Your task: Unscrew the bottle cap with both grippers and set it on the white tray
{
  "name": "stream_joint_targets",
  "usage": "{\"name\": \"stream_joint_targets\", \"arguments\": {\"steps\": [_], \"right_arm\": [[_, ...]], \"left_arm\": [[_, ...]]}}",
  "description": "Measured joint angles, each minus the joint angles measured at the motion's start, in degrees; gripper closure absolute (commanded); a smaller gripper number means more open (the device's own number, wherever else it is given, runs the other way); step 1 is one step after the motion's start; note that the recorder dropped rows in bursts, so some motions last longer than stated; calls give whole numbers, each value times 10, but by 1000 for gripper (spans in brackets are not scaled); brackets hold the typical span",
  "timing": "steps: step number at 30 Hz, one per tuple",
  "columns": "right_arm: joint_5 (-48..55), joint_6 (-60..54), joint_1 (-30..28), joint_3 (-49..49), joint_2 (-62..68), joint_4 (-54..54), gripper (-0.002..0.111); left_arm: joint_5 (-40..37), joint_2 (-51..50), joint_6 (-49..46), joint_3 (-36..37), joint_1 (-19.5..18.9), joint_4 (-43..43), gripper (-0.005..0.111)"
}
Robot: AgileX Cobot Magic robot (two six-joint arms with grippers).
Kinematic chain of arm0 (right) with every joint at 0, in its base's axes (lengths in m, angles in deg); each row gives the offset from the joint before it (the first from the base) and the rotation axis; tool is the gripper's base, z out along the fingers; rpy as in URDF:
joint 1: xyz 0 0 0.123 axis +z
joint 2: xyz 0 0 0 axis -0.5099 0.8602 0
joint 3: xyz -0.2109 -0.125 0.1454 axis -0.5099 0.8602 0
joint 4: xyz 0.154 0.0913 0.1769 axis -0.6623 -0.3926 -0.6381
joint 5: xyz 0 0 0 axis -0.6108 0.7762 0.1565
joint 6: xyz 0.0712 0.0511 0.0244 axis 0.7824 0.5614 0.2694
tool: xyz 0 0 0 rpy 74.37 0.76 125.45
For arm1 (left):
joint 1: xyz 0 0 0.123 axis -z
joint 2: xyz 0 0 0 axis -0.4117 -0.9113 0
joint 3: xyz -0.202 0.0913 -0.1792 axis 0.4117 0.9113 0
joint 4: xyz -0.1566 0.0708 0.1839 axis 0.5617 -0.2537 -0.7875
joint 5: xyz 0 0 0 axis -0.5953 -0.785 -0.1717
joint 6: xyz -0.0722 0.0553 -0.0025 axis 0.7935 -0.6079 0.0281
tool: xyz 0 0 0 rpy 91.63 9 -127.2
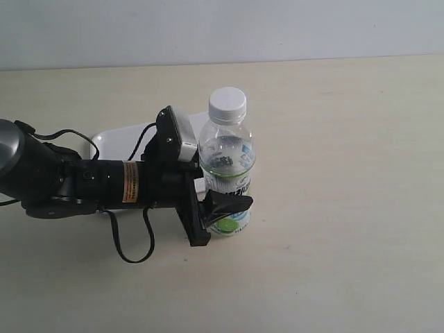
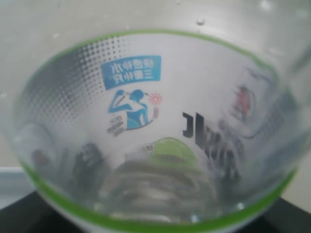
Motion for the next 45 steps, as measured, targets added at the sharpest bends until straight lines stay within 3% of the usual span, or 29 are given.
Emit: {"name": "stream_joint_targets", "arguments": {"steps": [4,9,13,18,21,24,28,31,39,42,45], "right_arm": [[-19,13,0,0,0,-16,108],[-154,210,0,0,0,-201,108],[-228,225,0,0,0,-221,108],[-215,162,0,-8,6,-212,108],[-163,121,0,-75,54,-155,108],[-97,107,0,-179,131,-22,108],[68,72,0,-347,239,127,108],[185,-26,0,-468,320,152,108],[560,-259,0,-723,565,100,108],[635,-324,0,-793,660,-25,106],[653,-404,19,-812,714,-205,93]], "left_arm": [[0,0,5,0,0,-6,107],[0,0,5,0,0,-8,107],[0,0,5,0,0,-8,107],[0,0,5,0,0,-8,107],[-4,0,5,0,0,-10,107],[-5,0,6,0,0,-10,107],[-7,1,7,0,0,-10,107],[-7,1,7,0,0,-10,107],[-7,1,7,0,0,-10,107],[-7,1,7,0,0,-10,107],[-8,1,7,0,0,-10,107]]}}
